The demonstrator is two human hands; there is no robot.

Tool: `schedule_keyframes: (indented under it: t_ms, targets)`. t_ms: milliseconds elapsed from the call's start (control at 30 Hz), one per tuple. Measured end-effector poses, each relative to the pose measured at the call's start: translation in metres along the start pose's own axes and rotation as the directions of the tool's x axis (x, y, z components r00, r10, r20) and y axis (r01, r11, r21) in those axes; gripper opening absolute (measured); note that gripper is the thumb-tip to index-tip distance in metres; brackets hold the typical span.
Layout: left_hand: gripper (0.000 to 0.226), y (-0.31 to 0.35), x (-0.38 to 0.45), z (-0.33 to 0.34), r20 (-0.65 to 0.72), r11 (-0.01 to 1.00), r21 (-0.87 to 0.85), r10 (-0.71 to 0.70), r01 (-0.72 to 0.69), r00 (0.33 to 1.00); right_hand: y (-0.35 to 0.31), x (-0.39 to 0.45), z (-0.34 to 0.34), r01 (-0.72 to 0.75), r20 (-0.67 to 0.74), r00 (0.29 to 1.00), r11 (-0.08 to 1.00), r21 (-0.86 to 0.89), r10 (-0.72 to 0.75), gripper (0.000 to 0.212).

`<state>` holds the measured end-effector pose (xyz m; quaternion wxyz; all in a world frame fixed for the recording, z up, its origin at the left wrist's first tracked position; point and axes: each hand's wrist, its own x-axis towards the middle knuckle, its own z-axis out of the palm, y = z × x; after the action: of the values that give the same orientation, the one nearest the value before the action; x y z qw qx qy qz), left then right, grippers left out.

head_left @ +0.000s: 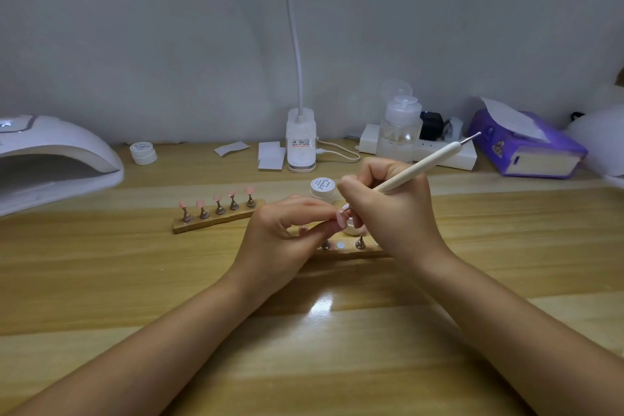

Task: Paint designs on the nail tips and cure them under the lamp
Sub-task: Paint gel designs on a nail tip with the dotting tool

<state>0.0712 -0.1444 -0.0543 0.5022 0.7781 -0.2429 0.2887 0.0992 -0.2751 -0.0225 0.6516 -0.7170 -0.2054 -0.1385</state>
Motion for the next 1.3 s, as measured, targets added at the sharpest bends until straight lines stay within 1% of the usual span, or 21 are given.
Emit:
schedule_keyframes:
  t_ms: [167,333,467,600,800,967,1300]
  targets:
    - [0.022,-0.001,-0.0003,-0.0002,0.002,1.0,0.007,0.001,-0.001,1.0,0.0005,0.0004,0.0001,-0.013,-0.01,1.0,1.0,0.013,0.013,0.03]
    - [0.02,-0.0028,-0.0009,-0.0001,0.004,1.0,-0.011,-0.028,0.028,1.0,0.0003,0.002,-0.0002,-0.063,-0.021,0.998,0.994,0.087,0.065,0.029]
    - [0.021,-0.0034,-0.0011,-0.0007,0.005,0.999,-0.018,-0.032,0.032,0.999,-0.0007,0.0026,-0.0003,-0.064,-0.023,0.997,0.991,0.119,0.067,0.028]
    - [0.021,-0.0023,0.0,-0.0002,0.002,1.0,-0.017,-0.014,0.014,1.0,-0.001,0.002,-0.0004,-0.046,-0.017,0.999,0.994,0.102,0.048,0.027]
    - [0.022,-0.0002,0.0004,-0.0002,-0.008,1.0,-0.019,0.017,-0.017,1.0,-0.0005,-0.0009,-0.0002,-0.001,0.012,1.0,0.999,0.052,0.0,0.033]
    - [0.022,0.0002,0.0005,-0.0001,-0.019,1.0,0.001,-0.002,0.002,1.0,0.0004,-0.0006,-0.0003,0.028,0.028,0.999,0.999,0.035,-0.029,0.043]
    - [0.025,0.0022,0.0007,-0.0005,-0.007,1.0,0.014,-0.003,0.004,1.0,-0.0003,-0.001,0.0,0.029,0.039,0.999,0.999,0.042,-0.031,0.04]
